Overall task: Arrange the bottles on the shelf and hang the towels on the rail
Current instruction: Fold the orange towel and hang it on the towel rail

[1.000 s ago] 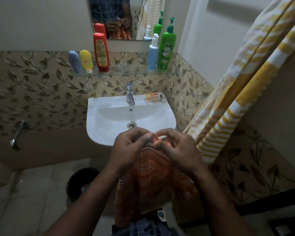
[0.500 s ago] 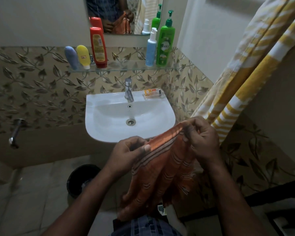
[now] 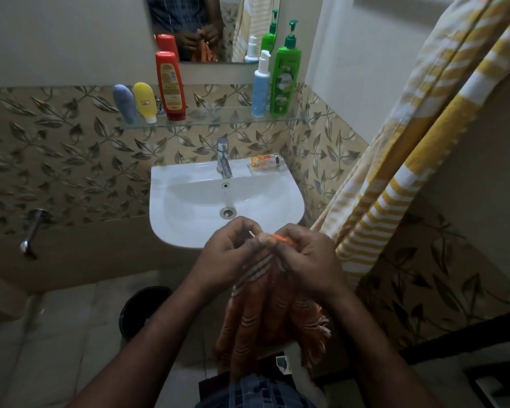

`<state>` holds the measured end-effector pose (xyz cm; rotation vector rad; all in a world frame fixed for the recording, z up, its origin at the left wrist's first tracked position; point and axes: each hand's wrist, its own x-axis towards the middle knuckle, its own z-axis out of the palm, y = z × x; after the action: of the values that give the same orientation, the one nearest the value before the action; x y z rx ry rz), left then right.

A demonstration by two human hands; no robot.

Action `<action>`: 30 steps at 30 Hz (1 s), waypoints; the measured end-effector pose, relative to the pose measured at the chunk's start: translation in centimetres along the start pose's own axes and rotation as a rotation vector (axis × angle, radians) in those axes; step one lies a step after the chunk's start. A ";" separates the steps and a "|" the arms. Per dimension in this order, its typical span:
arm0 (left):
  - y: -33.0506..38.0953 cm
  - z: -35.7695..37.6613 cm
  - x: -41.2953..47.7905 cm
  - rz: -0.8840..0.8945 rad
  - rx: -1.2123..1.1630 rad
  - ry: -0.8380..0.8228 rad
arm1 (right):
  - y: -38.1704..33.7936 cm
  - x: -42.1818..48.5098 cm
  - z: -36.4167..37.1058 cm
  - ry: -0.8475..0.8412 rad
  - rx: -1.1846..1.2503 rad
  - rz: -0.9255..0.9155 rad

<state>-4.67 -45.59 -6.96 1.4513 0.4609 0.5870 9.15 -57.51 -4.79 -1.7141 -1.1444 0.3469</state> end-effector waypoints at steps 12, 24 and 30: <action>-0.8 -0.6 -0.5 0.041 0.089 0.145 | 2.2 1.2 -2.9 0.234 0.304 0.117; -1.6 -0.4 -0.8 -0.071 0.165 -0.076 | 1.7 1.7 -2.9 0.189 -0.086 -0.107; -1.2 -0.5 -0.6 -0.064 -0.070 0.186 | 3.4 2.6 -4.6 0.280 0.086 -0.025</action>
<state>-5.34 -45.55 -8.24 1.3162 0.6253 0.6836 15.38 -58.24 -4.89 -1.6132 -0.9316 0.1324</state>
